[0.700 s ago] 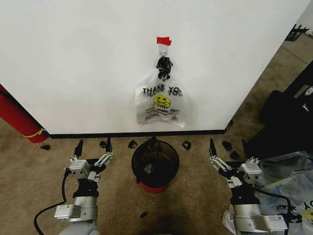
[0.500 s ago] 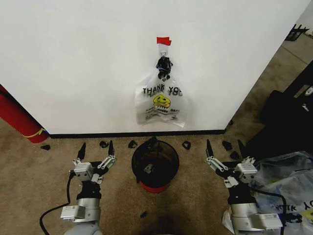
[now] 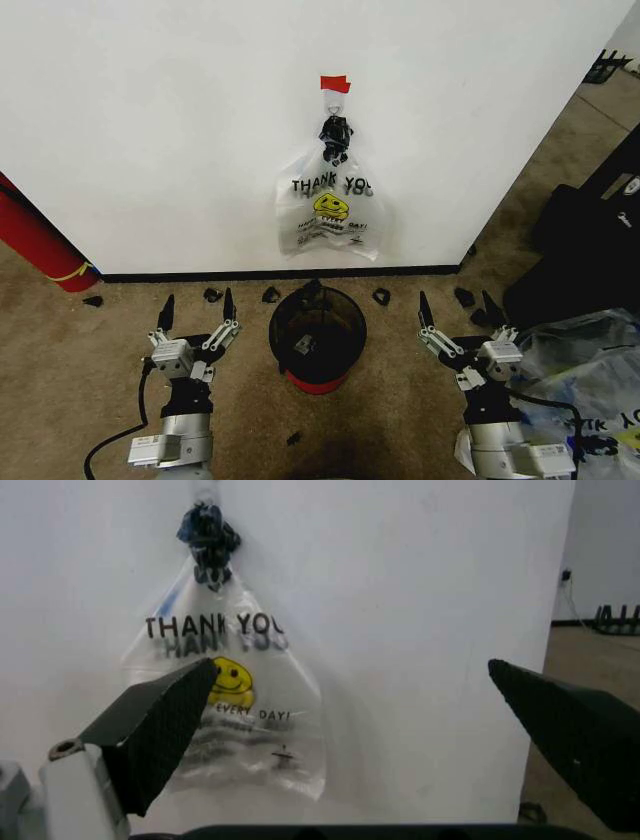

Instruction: Pick up the garbage bag from the wall and place it over the trash bin.

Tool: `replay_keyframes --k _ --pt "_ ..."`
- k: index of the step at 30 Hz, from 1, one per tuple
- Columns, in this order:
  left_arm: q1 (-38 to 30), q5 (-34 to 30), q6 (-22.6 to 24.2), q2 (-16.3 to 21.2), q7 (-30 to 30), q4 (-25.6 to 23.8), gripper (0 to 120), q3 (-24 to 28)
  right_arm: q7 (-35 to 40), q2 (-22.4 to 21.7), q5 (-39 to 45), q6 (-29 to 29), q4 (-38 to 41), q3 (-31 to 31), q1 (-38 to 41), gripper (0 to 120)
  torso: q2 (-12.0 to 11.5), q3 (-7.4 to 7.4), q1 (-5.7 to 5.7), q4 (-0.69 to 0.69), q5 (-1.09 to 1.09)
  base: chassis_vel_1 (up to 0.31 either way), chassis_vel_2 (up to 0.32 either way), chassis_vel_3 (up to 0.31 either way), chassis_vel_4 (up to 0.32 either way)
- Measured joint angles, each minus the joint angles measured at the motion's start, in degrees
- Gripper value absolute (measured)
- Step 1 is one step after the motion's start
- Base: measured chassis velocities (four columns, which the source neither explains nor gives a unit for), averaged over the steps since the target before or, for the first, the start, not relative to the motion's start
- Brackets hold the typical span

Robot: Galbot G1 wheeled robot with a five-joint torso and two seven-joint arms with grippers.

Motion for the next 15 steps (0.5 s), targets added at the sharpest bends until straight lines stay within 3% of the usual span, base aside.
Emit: replay_keyframes --k 15 --pt "-0.84 -0.37 0.78 1.97 -0.21 0.28 99 0.73 -0.41 0.58 -0.14 0.51 0.8 0.16 -0.99 100 0.0 0.0 0.0 0.0 0.0 0.0 0.0 0.0 0.0"
